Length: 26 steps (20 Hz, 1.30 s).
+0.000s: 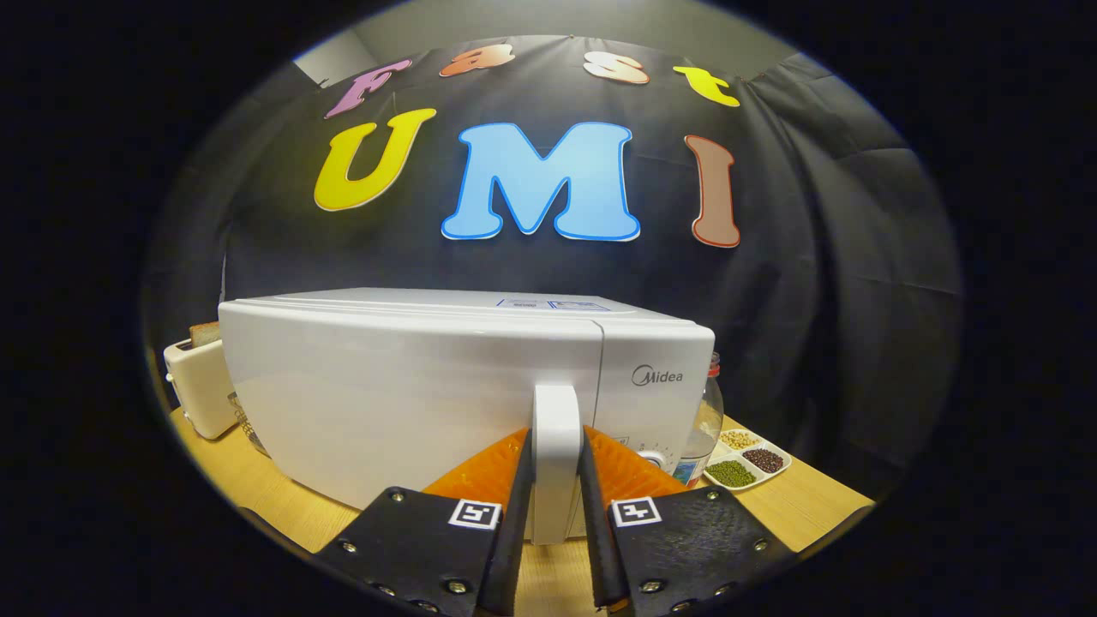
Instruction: Open the microwave, put the food inside, and close the microwave door.
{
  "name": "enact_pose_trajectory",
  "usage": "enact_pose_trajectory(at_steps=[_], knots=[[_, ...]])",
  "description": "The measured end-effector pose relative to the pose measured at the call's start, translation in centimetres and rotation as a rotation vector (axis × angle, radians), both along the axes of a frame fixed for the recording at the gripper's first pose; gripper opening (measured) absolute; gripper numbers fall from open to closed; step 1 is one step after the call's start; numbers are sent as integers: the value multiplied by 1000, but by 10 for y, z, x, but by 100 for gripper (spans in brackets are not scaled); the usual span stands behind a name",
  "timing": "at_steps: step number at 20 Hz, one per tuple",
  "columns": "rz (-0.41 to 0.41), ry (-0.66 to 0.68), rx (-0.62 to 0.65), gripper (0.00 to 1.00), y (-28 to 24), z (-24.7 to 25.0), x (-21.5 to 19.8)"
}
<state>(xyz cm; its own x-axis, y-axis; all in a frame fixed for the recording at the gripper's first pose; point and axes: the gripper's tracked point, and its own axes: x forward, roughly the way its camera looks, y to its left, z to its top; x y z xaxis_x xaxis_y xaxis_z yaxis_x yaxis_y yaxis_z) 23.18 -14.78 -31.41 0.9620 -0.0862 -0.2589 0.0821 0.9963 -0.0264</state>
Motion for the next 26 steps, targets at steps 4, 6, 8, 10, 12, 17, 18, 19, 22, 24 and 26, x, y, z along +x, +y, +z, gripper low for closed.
enact_pose_trajectory(at_steps=[4, 6, 8, 10, 12, 17, 18, 19, 22, 24, 26], knots=[[55, 63, 103, 26, 1, -1, -1], [98, 70, 144, 17, 5, -1, -6], [102, 70, 121, 11, 5, -2, -8], [95, 83, 114, 11, 4, -3, -14], [106, 85, 81, 11, 8, 1, -32], [133, 109, 71, 11, 22, 9, -83], [136, 109, 74, 11, 25, 10, -93], [143, 111, 71, 11, 32, 12, -105], [169, 99, 68, 11, 50, 16, -138], [195, 90, 79, 11, 66, 20, -157], [235, 85, 92, 11, 85, 23, -179]])
